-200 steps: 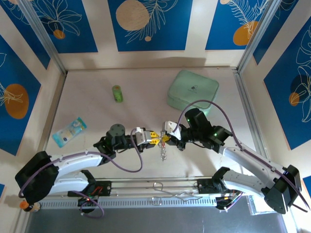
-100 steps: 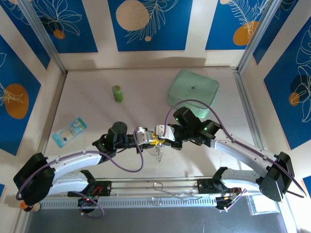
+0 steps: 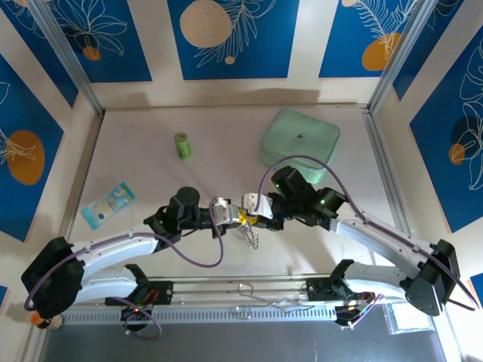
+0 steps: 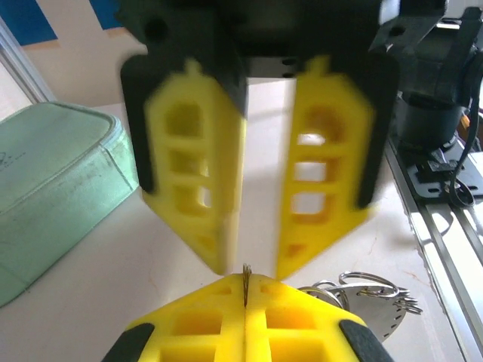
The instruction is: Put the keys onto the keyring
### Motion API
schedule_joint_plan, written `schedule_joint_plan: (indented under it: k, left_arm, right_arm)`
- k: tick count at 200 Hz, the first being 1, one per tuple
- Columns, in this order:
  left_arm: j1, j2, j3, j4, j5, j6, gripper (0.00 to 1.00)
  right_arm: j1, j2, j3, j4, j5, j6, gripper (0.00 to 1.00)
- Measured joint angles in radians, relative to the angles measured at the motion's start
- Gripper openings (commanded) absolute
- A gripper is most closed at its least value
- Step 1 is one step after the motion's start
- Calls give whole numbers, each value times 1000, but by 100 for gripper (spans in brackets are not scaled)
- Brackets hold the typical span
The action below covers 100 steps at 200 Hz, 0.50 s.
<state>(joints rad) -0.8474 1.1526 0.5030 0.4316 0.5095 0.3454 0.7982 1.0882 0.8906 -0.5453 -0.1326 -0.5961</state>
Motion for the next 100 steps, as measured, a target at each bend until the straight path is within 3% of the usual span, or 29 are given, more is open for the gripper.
schedule_joint_plan:
  k: [41,100]
  left_arm:
    - [0,5,-94,208,-5,-86,0]
    - [0,40,-138,448,25,-200,0]
  right_arm:
    - [-95,-122,-133,119,-141,99,35]
    - [-100,-122,-195,220,-212,193,35]
